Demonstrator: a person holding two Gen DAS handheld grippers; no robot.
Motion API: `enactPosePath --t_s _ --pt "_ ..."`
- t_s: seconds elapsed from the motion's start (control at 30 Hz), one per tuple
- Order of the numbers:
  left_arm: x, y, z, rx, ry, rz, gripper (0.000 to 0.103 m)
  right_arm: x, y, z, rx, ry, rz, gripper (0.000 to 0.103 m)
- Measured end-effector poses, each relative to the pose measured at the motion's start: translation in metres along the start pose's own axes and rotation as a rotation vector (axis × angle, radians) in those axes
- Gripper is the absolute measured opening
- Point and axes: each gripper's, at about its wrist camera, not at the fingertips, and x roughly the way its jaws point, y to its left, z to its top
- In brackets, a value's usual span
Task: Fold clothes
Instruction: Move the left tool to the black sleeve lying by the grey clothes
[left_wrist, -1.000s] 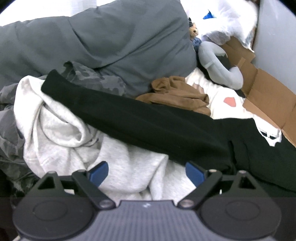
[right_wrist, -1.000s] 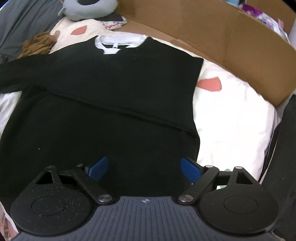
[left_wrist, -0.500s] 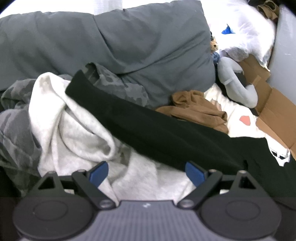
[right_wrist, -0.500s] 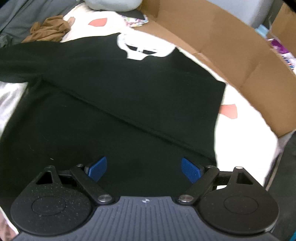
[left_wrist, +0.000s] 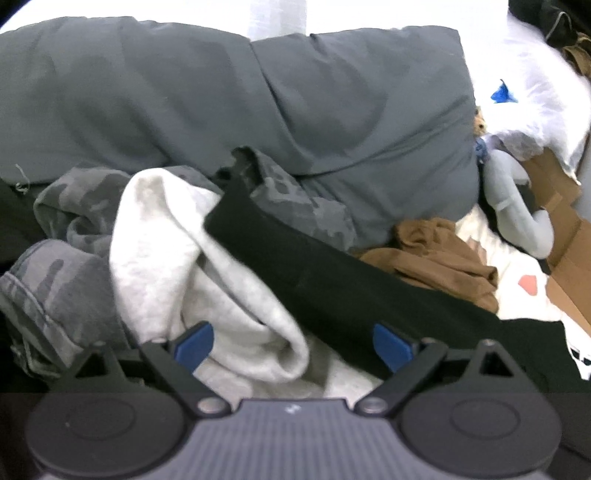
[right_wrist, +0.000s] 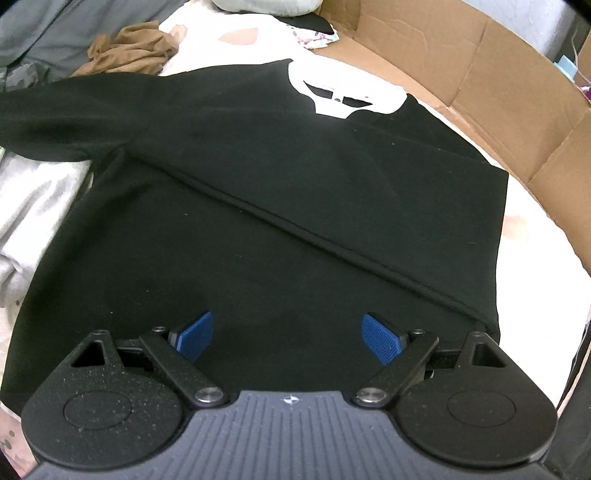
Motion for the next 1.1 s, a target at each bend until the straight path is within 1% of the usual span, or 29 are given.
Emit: enactPosePath --t_s 0.2,0.37,0.53,0.7,0.77,0.83,0.9,1.0,1.1 --pt "0.005 0.005 -0.001 0.004 0.006 0.002 0.095 0.0 0.001 -0.003 0.004 -0.004 -0.001 0.091" --pt "0.006 0.008 0.0 -0.005 0.012 -0.005 0.095 0.003 0.001 -0.005 0.002 -0.009 0.02 0.092" --pt "0.009 0.014 0.002 -0.061 -0.002 -0.016 0.095 0.002 -0.001 -0.011 -0.007 -0.008 0.036 0.092" --pt "0.012 0.015 0.002 -0.066 -0.012 -0.012 0.093 0.001 -0.003 -0.012 -0.008 -0.016 0.045 0.091" --pt "0.011 0.016 0.004 -0.08 -0.032 -0.018 0.091 0.001 -0.003 -0.013 -0.015 -0.017 0.046 0.091" --pt "0.004 0.018 0.006 -0.101 -0.063 -0.018 0.086 0.001 -0.003 -0.014 -0.022 -0.017 0.046 0.091" --pt "-0.003 0.018 0.008 -0.121 -0.077 -0.014 0.082 0.001 -0.003 -0.015 -0.028 -0.017 0.044 0.091" --pt "-0.018 0.012 0.013 -0.122 -0.107 -0.004 0.078 0.002 -0.002 -0.015 -0.033 -0.017 0.043 0.091" --pt "-0.031 0.004 0.018 -0.1 -0.149 -0.039 0.077 0.003 -0.001 -0.015 -0.033 -0.017 0.043 0.091"
